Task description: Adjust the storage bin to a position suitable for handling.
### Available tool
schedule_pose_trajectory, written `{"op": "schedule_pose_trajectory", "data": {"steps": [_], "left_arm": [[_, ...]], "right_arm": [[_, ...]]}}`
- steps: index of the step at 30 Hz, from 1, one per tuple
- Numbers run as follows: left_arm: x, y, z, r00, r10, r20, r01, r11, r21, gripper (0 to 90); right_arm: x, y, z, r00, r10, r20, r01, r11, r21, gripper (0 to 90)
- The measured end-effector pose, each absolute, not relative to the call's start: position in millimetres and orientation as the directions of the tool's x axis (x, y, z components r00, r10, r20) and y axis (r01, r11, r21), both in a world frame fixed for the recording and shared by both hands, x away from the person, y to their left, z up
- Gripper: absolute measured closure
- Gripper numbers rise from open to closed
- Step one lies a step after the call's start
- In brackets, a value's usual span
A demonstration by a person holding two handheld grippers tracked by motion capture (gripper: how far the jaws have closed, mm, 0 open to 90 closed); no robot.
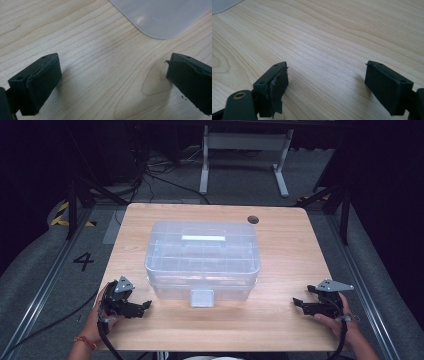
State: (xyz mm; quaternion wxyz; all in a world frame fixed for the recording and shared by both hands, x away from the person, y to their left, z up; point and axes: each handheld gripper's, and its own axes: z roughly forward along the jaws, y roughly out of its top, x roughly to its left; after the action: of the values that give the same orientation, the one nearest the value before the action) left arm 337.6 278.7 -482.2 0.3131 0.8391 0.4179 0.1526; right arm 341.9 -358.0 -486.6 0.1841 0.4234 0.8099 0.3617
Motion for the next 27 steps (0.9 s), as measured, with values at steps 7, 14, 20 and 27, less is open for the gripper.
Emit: {"op": "schedule_pose_trajectory", "data": {"steps": [7,14,20,27], "left_arm": [[336.2,280.1,-482.4,0.599,0.801,-0.013,0.613,-0.447,0.651,0.3],[334.4,281.9,-482.1,0.616,0.788,-0.01,0.603,-0.463,0.65,0.4],[333.3,279.6,-482.1,0.617,0.787,-0.007,0.601,-0.465,0.651,0.4],[332.3,279.7,-482.2,0.619,0.785,-0.013,0.601,-0.464,0.651,0.4]], "right_arm": [[340.5,-358.0,-486.4,-0.559,0.829,0.006,0.561,0.372,0.739,18.8],[343.0,-359.3,-486.0,-0.577,0.817,0.006,0.555,0.386,0.736,18.1],[343.6,-360.2,-484.4,-0.588,0.809,0.008,0.559,0.399,0.727,21.5],[343.5,-359.0,-483.2,-0.604,0.797,0.007,0.544,0.406,0.734,30.2]]}}
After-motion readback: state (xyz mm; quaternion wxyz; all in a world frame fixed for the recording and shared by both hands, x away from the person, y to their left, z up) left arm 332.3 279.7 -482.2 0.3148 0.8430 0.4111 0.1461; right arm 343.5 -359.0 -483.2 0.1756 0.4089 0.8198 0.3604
